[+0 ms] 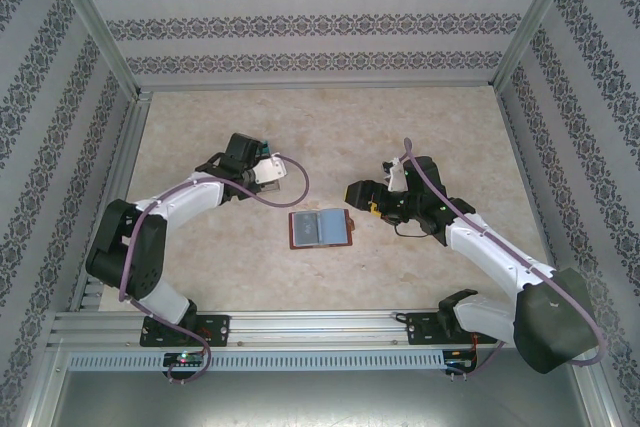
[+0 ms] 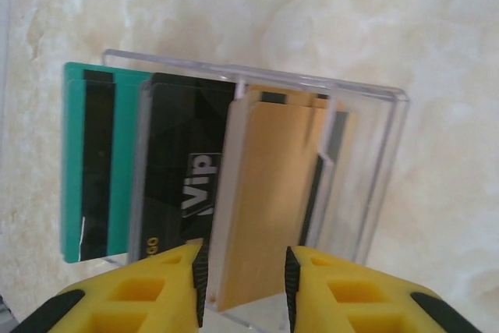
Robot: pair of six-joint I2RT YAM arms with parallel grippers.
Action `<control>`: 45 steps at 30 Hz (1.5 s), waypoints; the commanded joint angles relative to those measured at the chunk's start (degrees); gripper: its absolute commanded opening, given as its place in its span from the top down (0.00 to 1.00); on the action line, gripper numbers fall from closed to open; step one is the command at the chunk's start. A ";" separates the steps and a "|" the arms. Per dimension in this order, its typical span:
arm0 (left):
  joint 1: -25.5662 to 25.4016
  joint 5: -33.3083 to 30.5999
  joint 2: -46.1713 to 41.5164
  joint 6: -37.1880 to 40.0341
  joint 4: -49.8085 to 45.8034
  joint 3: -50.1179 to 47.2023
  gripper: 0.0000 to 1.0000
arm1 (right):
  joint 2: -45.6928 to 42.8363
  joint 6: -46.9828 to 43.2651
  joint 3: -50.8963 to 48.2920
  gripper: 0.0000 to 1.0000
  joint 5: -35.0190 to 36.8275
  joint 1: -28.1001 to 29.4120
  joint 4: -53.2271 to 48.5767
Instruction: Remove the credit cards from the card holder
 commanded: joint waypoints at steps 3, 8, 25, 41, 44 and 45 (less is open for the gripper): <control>1.63 0.15 -0.59 -7.29 1.40 3.46 0.59 | -0.20 -0.22 0.85 0.02 -0.62 -0.40 0.78; 2.59 2.05 -4.48 -16.54 -0.33 5.56 0.43 | -0.28 -0.94 0.80 0.02 1.08 0.62 -0.42; 5.42 12.12 -19.32 -73.70 -15.21 5.35 0.00 | 12.05 -6.06 5.71 0.61 15.79 14.15 -9.48; -0.53 27.33 -20.75 -97.81 -3.57 -13.58 0.32 | 20.92 -7.77 6.55 0.69 20.60 14.55 -11.14; -2.90 27.04 -19.05 -99.04 -2.01 -14.00 0.38 | 21.84 -7.47 6.63 0.69 20.60 14.81 -10.51; -3.59 27.24 -18.38 -99.47 -1.23 -14.22 0.40 | 22.21 -7.47 6.72 0.70 20.60 14.93 -10.48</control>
